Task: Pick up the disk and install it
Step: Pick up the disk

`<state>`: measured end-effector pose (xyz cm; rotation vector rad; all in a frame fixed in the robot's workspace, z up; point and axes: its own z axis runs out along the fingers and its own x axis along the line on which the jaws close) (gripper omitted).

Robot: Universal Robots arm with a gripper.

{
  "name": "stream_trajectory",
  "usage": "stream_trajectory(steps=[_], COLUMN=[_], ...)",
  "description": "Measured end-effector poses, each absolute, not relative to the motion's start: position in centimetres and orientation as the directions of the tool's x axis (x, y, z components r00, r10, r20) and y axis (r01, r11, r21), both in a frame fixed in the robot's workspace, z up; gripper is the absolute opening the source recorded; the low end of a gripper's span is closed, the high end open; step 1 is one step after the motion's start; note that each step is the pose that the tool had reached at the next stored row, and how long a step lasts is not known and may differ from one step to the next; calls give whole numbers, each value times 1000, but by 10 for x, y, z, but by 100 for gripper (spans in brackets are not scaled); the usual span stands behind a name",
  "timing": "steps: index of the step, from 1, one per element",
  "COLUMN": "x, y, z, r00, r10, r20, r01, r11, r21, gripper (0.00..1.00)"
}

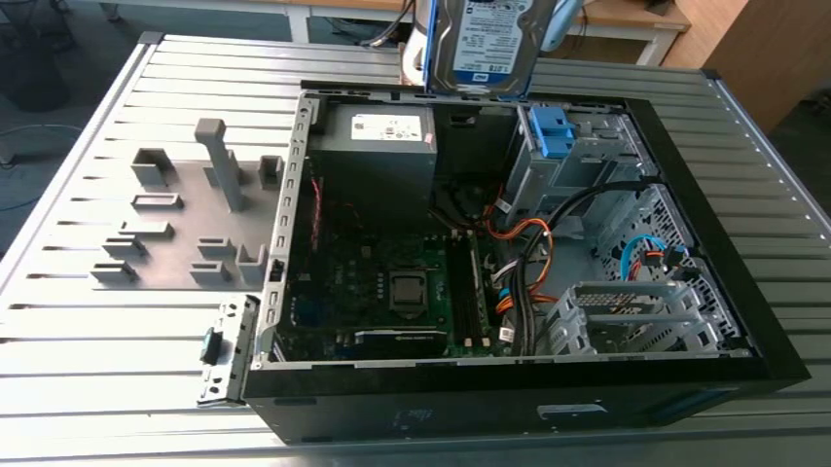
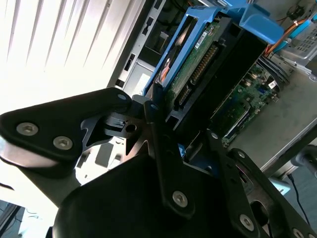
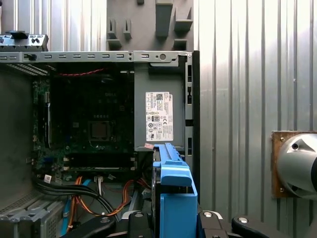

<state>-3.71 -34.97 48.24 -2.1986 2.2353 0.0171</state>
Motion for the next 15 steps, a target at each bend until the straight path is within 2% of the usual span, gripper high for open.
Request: stream_trajectory(steps=[15], x=[-37], y=[-355], z=[482], r00=[-16], r10=[-1000], r20=[-8], r01=[-1000], r11=[16], r21=[3], gripper=[36])
